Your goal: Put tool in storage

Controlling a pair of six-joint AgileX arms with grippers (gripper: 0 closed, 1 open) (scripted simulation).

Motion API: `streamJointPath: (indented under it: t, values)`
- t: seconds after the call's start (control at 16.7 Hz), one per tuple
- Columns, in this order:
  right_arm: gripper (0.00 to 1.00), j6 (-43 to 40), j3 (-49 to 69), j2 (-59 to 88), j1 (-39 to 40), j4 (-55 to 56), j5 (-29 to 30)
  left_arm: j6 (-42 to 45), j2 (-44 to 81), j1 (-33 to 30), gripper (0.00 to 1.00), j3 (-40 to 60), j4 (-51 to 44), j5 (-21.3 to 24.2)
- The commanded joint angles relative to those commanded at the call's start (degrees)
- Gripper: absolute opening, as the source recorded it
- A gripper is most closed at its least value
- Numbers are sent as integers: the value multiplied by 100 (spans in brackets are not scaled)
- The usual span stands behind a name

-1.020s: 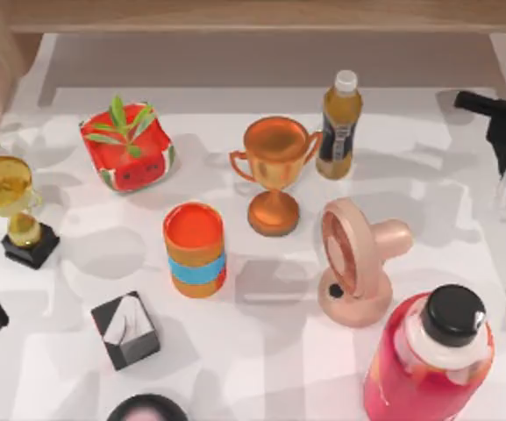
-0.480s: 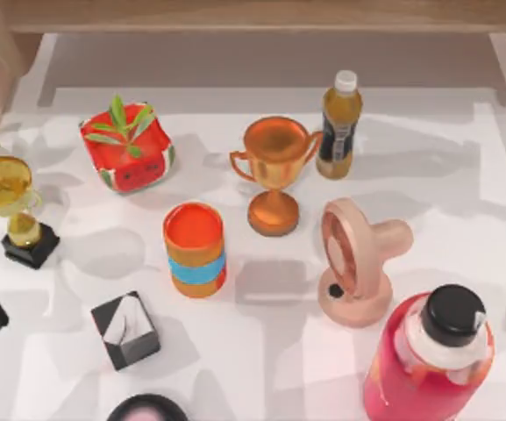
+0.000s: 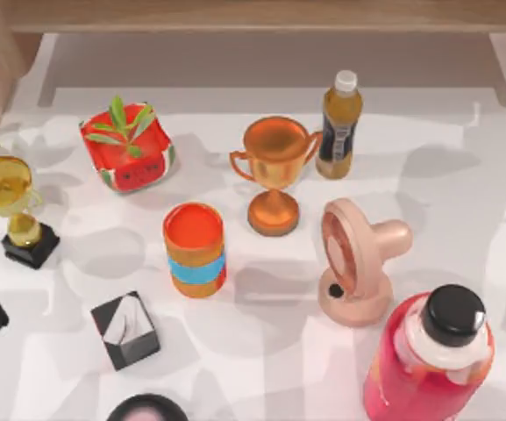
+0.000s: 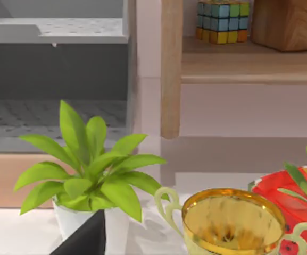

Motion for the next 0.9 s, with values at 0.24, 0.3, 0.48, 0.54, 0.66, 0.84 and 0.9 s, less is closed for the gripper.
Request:
streamJointPath:
  t: [0.24, 0.3, 0.48, 0.54, 0.66, 0.84, 0.9]
  values:
    - [0, -762, 589, 742, 73, -450, 201, 0, 0, 0, 100, 0, 0, 0]
    - [0, -824, 630, 790, 82, -493, 226, 0, 0, 0, 100, 0, 0, 0]
    - [0, -831, 634, 795, 82, -497, 229, 0, 0, 0, 100, 0, 0, 0]
    - [0, -817, 623, 814, 59, -485, 223, 0, 0, 0, 100, 0, 0, 0]
    - [0, -852, 628, 751, 84, -459, 244, 0, 0, 0, 100, 0, 0, 0]
    - [0, -1131, 675, 288, 211, -444, 537, 0, 0, 0, 100, 0, 0, 0]
    - [0, -1282, 722, 66, 284, -456, 739, 0, 0, 0, 100, 0, 0, 0]
